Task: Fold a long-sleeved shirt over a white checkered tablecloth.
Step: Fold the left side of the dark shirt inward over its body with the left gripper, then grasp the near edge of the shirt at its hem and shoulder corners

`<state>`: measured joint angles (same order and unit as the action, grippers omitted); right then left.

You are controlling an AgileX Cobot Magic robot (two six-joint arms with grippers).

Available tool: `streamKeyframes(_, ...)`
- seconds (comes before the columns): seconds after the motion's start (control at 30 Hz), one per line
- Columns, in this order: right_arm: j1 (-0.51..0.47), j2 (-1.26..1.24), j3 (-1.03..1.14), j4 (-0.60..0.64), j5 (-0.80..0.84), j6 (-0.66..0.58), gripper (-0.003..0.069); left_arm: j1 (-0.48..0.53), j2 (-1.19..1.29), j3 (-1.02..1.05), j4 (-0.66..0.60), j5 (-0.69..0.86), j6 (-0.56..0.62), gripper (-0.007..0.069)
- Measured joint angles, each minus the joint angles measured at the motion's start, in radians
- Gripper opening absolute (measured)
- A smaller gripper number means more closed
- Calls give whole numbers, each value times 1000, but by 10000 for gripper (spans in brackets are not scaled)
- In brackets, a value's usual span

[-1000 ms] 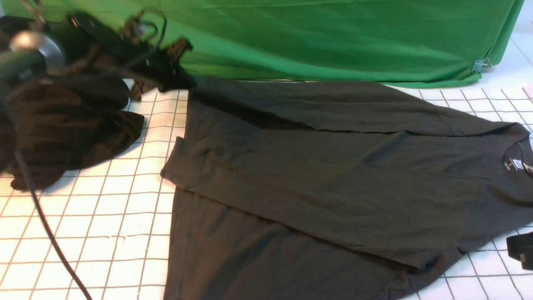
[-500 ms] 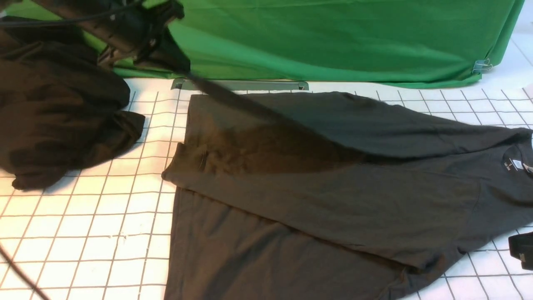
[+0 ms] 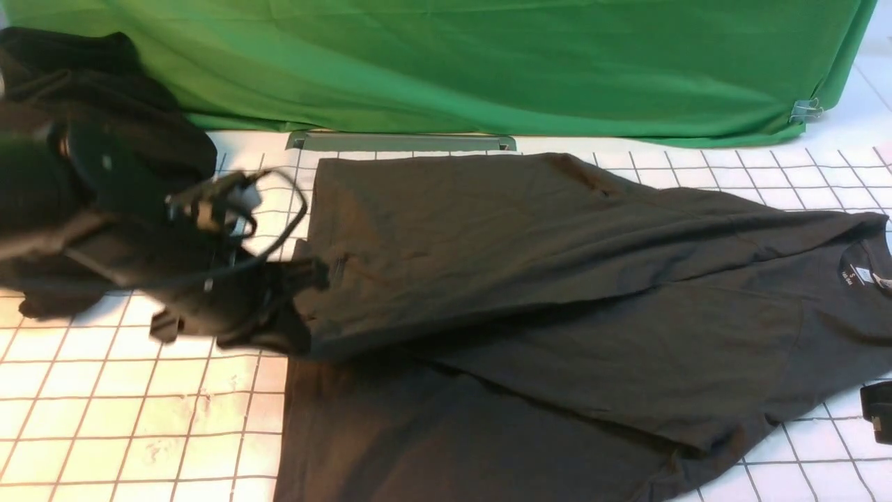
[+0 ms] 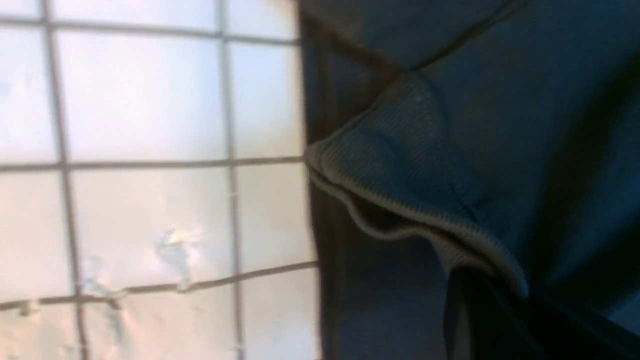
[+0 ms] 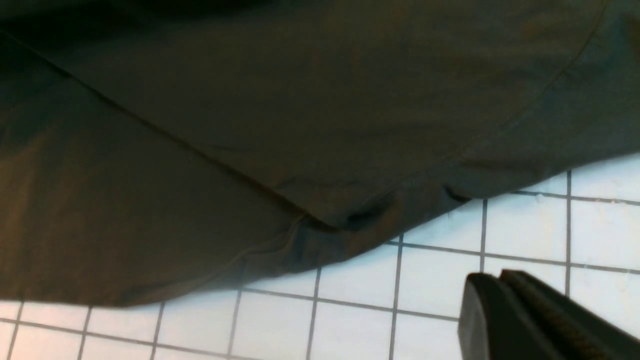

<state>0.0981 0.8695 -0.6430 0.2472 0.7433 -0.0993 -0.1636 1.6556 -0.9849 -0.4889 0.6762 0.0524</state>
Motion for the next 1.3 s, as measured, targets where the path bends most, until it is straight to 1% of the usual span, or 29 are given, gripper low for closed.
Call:
streamKeyframes(0.07, 0, 0, 0, 0, 0, 0, 11, 0, 1, 12, 8, -8, 0, 29)
streamKeyframes(0.17, 0, 0, 0, 0, 0, 0, 11, 0, 12, 25, 20, -17, 0, 76)
streamKeyframes(0.2, 0, 0, 0, 0, 0, 0, 11, 0, 13, 25, 21, -17, -2, 107)
streamKeyframes(0.23, 0, 0, 0, 0, 0, 0, 11, 0, 13, 25, 21, -15, -2, 113)
streamKeyframes(0.27, 0, 0, 0, 0, 1, 0, 11, 0, 12, 25, 27, -3, -4, 166)
streamKeyframes(0.37, 0, 0, 0, 0, 12, 0, 11, 0, 5, 13, 57, 57, -8, 265)
streamKeyframes(0.4, 0, 0, 0, 0, 19, 0, 13, 0, 0, -2, 82, 92, -9, 309)
streamKeyframes(0.5, 0, 0, 0, 0, 23, 0, 16, 0, -23, -42, 126, 191, -20, 402)
streamKeyframes(0.53, 0, 0, 0, 0, 23, 0, 17, 0, -27, -47, 129, 208, -22, 412)
streamKeyframes(0.57, 0, 0, 0, 0, 23, 0, 19, 0, -49, -61, 129, 311, -23, 450)
streamKeyframes(0.7, 0, 0, 0, 0, 24, -1, 24, -16, -73, -40, 121, 463, -23, 468)
streamKeyframes(0.77, 0, 0, 0, 0, 26, -1, 29, -60, -90, 34, 121, 489, -28, 466)
streamKeyframes(0.9, 0, 0, 0, 0, 24, -1, 35, -157, -103, 191, 103, 374, -52, 439)
streamKeyframes(0.93, 0, 0, 0, 0, 24, -1, 36, -157, -103, 197, 101, 367, -52, 437)
streamKeyframes(1.0, 0, 0, 0, 0, 18, -1, 38, -194, -103, 261, 58, 284, -52, 417)
streamKeyframes(1.1, 0, 0, 0, 0, 15, -1, 41, -206, -96, 294, 28, 233, -52, 403)
streamKeyframes(1.23, 0, 0, 0, 0, 15, -1, 48, -206, -91, 302, 38, 160, -91, 399)
streamKeyframes(1.3, 0, 0, 0, 0, 16, -1, 50, -206, -91, 302, 37, 147, -98, 399)
